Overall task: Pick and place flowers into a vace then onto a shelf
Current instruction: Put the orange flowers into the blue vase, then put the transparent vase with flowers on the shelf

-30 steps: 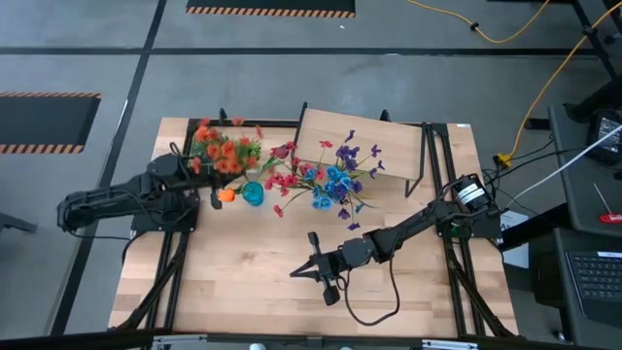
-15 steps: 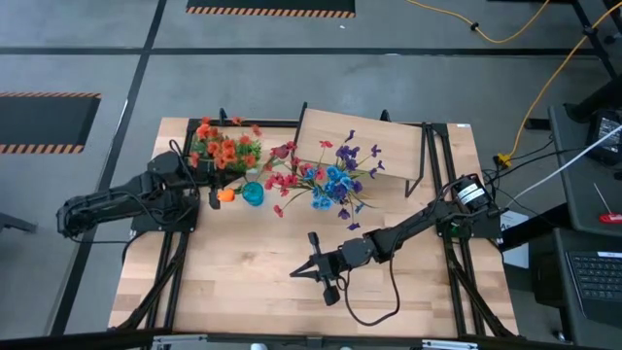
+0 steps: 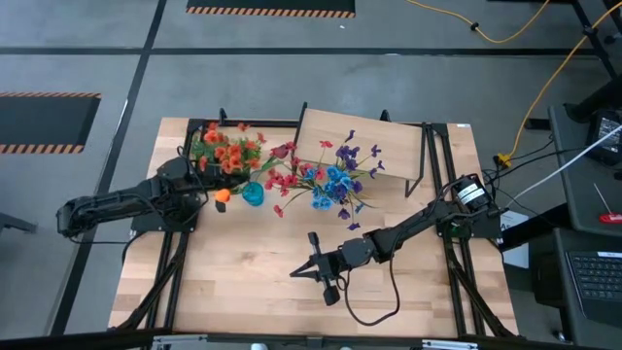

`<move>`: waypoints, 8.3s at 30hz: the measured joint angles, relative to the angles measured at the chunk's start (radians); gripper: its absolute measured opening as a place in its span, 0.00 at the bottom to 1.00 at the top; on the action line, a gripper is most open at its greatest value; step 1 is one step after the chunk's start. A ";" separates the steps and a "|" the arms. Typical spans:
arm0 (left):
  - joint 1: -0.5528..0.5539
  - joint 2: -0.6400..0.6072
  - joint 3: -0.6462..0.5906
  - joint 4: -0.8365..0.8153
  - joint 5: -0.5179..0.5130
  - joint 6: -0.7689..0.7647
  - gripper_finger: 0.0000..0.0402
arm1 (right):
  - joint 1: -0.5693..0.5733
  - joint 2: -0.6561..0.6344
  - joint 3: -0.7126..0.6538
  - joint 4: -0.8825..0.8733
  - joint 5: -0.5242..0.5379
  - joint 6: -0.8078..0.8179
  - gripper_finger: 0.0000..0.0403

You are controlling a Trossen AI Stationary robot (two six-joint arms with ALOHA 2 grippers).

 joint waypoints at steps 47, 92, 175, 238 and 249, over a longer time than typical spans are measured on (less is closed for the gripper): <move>0.000 0.002 0.000 -0.201 -0.039 0.013 0.19 | 0.000 0.000 0.000 -0.010 0.000 -0.001 0.00; 0.000 0.002 0.365 -0.496 -0.196 0.001 0.35 | -0.003 0.000 0.000 -0.061 -0.026 -0.046 0.00; -0.306 -0.261 0.006 -0.179 -0.182 0.091 0.01 | 0.034 -0.096 -0.106 -0.082 0.005 0.032 0.00; -0.305 -0.232 0.056 -0.498 -0.445 -0.154 0.04 | 0.033 -0.130 -0.106 -0.132 0.032 0.058 0.00; -0.305 -0.231 0.055 -0.490 -0.377 -0.223 0.36 | 0.033 -0.130 -0.106 -0.132 0.031 0.059 0.00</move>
